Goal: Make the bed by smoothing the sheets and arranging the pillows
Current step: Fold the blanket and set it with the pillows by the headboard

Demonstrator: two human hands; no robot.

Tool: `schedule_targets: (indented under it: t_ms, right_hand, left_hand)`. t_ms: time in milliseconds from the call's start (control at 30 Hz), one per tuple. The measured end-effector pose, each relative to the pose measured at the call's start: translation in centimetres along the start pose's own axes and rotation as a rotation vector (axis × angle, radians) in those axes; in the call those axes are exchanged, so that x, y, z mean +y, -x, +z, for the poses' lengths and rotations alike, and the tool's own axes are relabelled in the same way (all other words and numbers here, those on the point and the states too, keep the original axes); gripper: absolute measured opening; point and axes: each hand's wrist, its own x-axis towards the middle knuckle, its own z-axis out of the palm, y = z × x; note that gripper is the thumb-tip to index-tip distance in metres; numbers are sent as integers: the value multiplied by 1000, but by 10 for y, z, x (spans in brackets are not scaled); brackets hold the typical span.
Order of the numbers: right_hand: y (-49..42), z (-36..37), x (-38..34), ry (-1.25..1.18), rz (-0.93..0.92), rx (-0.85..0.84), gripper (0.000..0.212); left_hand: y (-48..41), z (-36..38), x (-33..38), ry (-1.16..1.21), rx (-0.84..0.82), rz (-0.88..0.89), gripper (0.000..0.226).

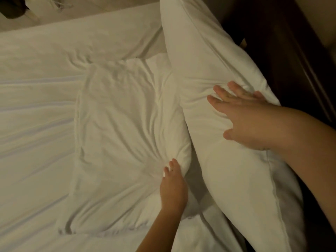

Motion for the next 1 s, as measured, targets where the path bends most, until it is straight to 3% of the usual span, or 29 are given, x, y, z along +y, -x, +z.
schedule_targets:
  t_ms: [100,200,300,367,467,600,700,800,867,933,1000]
  right_hand:
    - [1,-1,1,8,-10,-5,96]
    - [3,-3,2,28,-35,-19,92]
    - [3,-4,3,-6,-86,-24,93]
    - [6,-6,2,-54,-151,-8,95]
    - [12,-15,-11,-289,-269,76,91]
    - [17,-24,-31,-694,-357,353,67]
    - [18,-21,-36,-760,-246,502,56]
    - [7,-4,-40,-833,-84,457,54]
    - [-9,21,-45,-851,18,371,57]
    - [-25,53,-50,-850,78,276,63]
    - [-39,86,-52,-794,112,238,67]
  left_hand:
    - [12,-16,24,12,-18,90,73]
    - [11,-12,30,-5,-224,119,68]
    - [6,-32,18,128,-390,46,87]
    - [7,-51,9,386,-308,-32,67]
    - [17,-88,-1,777,-134,-157,68]
    - [23,-144,7,1000,-33,-112,67]
    - [24,-186,15,1146,40,-64,80]
    - [25,-204,21,1048,98,21,102]
    - [23,-204,19,794,132,59,108]
    - [10,-190,0,484,187,68,102]
    - [-9,-168,-38,332,155,-15,89]
